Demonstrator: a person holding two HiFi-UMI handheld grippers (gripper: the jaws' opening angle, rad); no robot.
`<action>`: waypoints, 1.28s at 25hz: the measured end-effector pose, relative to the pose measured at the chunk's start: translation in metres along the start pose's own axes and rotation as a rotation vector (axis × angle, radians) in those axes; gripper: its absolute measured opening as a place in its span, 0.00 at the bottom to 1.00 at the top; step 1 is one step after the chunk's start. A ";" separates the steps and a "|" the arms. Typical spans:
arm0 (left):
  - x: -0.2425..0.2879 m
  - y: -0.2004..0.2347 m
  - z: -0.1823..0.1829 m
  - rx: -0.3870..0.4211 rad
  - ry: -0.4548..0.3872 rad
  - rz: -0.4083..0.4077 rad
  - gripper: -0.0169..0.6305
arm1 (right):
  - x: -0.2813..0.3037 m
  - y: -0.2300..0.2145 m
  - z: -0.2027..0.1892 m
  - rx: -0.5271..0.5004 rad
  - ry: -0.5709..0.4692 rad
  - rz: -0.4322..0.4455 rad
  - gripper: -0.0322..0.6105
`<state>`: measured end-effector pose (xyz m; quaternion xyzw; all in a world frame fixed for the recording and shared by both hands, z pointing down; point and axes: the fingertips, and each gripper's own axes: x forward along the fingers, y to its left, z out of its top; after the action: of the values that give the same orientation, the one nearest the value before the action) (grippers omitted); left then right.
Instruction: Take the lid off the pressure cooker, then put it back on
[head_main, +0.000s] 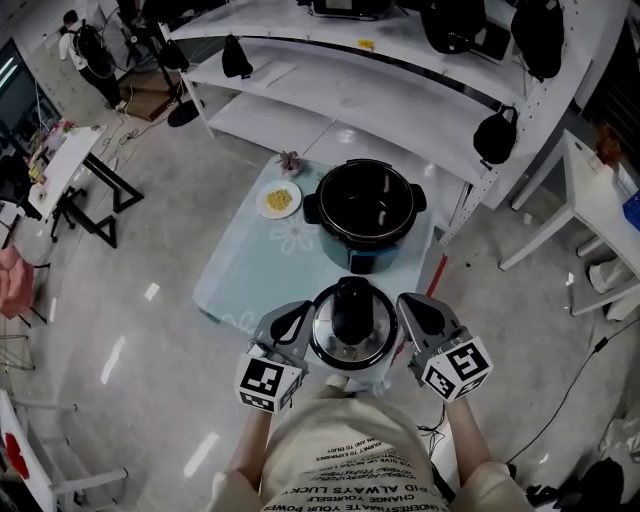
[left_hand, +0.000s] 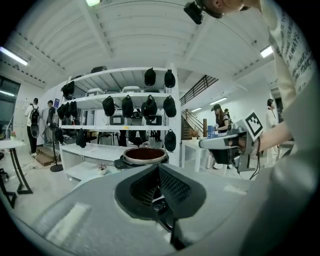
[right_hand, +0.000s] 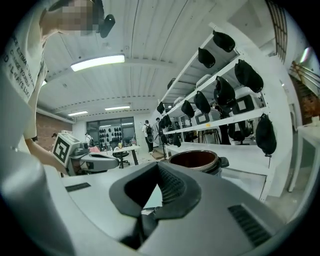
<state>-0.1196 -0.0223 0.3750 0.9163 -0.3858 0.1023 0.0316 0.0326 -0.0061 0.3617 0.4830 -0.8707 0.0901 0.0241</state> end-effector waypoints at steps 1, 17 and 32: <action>0.000 0.000 0.002 0.000 -0.003 -0.006 0.07 | -0.001 0.000 0.002 -0.002 -0.003 -0.008 0.05; 0.005 -0.016 0.001 0.038 0.023 -0.184 0.21 | -0.008 0.010 -0.007 -0.023 0.013 0.061 0.25; 0.014 -0.035 -0.055 0.221 0.187 -0.404 0.45 | 0.010 0.029 -0.066 -0.165 0.202 0.218 0.50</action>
<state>-0.0939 0.0002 0.4325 0.9593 -0.1768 0.2197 -0.0136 -0.0001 0.0121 0.4241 0.3705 -0.9155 0.0686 0.1408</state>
